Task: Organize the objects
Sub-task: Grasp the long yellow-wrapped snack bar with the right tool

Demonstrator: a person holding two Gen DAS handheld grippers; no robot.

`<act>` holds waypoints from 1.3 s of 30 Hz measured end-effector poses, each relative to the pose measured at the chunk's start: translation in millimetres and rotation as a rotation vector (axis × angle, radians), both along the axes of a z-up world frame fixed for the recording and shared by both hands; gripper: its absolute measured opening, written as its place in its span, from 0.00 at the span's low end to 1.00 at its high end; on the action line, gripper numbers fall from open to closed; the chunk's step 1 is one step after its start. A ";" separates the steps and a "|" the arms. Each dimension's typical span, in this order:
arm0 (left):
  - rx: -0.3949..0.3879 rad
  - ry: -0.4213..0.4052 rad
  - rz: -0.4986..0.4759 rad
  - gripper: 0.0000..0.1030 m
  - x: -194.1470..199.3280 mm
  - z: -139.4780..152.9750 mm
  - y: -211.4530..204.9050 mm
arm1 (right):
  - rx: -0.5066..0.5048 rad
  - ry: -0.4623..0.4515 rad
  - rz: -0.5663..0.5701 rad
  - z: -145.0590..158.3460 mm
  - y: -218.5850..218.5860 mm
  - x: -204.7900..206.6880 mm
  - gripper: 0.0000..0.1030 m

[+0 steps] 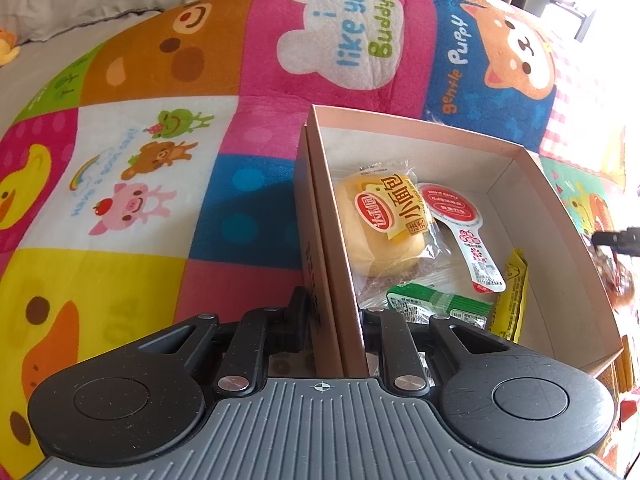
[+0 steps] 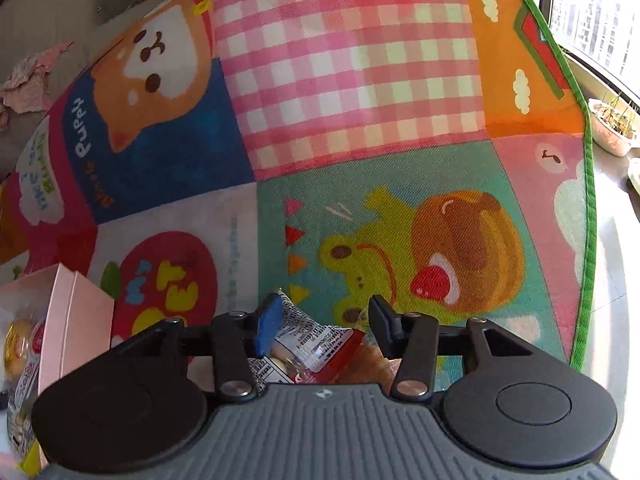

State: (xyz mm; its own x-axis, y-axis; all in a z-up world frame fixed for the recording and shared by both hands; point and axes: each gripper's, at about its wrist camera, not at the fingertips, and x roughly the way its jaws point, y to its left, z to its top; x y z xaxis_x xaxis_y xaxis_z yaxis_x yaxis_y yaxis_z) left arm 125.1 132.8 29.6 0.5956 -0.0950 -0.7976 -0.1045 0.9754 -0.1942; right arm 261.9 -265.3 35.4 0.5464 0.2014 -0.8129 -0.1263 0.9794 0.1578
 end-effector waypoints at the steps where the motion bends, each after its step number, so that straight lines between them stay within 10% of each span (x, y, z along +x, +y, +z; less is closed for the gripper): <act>1: -0.005 -0.002 0.001 0.19 -0.3 -0.1 0.6 | 0.001 0.003 0.019 0.1 -0.1 -12.9 0.46; 10: -0.012 -0.007 0.003 0.20 -0.7 -0.4 1.7 | -0.104 -0.089 0.121 21.6 5.5 -130.6 0.67; 20: -0.013 -0.010 0.014 0.20 -1.7 -0.5 1.5 | -0.065 -0.150 0.269 14.4 58.2 -223.5 0.68; 22: -0.013 -0.008 0.014 0.20 -1.9 -0.3 1.3 | -0.122 -0.151 0.274 -0.2 69.4 -234.3 0.65; 24: -0.011 -0.006 0.012 0.20 -2.2 -0.1 1.1 | -0.142 -0.114 0.257 -11.8 72.5 -238.9 0.41; 39: -0.015 -0.012 0.010 0.20 -3.0 -1.1 1.9 | -0.112 -0.166 0.213 2.1 73.3 -258.2 0.60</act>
